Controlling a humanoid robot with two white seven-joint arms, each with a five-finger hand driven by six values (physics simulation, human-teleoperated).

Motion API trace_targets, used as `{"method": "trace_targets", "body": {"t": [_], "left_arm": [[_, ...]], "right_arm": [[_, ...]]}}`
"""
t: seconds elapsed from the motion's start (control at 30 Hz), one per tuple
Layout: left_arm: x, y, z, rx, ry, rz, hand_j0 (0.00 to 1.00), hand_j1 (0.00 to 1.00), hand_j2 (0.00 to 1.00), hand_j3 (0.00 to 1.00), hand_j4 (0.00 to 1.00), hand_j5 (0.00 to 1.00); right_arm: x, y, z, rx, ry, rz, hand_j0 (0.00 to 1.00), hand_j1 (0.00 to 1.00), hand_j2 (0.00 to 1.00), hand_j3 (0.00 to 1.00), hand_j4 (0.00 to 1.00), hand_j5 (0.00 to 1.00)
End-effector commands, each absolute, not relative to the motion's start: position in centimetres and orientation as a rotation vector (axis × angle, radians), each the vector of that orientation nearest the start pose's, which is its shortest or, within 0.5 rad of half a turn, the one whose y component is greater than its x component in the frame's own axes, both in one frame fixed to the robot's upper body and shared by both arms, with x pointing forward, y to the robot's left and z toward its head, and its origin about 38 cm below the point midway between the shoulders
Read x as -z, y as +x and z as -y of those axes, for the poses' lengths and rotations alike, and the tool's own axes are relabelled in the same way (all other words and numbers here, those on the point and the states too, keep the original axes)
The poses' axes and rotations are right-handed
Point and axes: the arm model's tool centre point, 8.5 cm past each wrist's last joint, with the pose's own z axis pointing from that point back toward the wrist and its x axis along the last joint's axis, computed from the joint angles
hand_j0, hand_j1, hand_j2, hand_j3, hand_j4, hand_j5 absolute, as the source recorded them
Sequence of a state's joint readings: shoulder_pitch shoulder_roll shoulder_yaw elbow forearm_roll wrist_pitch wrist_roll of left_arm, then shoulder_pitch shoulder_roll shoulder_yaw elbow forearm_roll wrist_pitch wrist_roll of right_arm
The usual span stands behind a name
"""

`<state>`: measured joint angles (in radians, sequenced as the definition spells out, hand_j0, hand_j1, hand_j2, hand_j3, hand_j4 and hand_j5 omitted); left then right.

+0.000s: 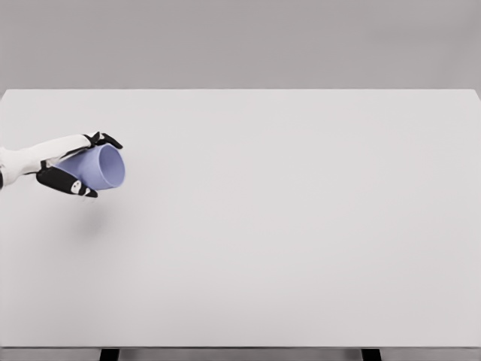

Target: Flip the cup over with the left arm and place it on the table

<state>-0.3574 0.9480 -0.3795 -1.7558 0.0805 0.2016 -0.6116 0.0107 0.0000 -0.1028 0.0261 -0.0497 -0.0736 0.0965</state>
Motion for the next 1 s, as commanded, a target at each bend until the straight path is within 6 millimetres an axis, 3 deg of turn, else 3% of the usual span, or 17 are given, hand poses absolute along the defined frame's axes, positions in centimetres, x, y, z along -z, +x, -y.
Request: {"method": "trace_targets", "body": {"t": [0.0,0.17,0.4,0.5,0.77,0.87,0.97], "left_arm": [[-22.7,40.0,-34.8,1.29,0.19,1.197,0.58,0.58,0.58,0.58,0.58,0.58],[-22.6,40.7,-34.3,1.24,0.163,1.254,0.58,0.58,0.58,0.58,0.58,0.58],[-22.9,40.4,-33.2,1.304,0.126,1.368,0.57,0.57,0.57,0.57,0.57,0.57],[-21.8,39.8,-32.8,1.318,0.089,1.377,0.57,0.57,0.57,0.57,0.57,0.57],[-18.7,41.3,-34.2,1.251,0.03,1.582,0.56,0.56,0.56,0.56,0.56,0.56],[-18.3,41.8,-34.2,1.166,0.002,1.676,0.56,0.56,0.56,0.56,0.56,0.56],[-16.1,42.4,-33.7,1.042,-0.037,1.754,0.56,0.56,0.56,0.56,0.56,0.56]], "right_arm": [[26.2,-0.7,26.4,0.148,0.004,0.05,1.0,1.0,1.0,1.0,1.0,1.0],[26.2,-0.7,26.4,0.149,0.004,0.051,1.0,1.0,1.0,1.0,1.0,1.0],[26.2,-0.7,26.4,0.148,0.004,0.05,1.0,1.0,1.0,1.0,1.0,1.0],[26.2,-0.7,26.4,0.148,0.004,0.05,1.0,1.0,1.0,1.0,1.0,1.0],[26.2,-0.7,26.4,0.148,0.004,0.05,1.0,1.0,1.0,1.0,1.0,1.0],[26.2,-0.7,26.4,0.148,0.004,0.05,1.0,1.0,1.0,1.0,1.0,1.0],[26.2,-0.7,26.4,0.149,0.004,0.051,1.0,1.0,1.0,1.0,1.0,1.0]]}}
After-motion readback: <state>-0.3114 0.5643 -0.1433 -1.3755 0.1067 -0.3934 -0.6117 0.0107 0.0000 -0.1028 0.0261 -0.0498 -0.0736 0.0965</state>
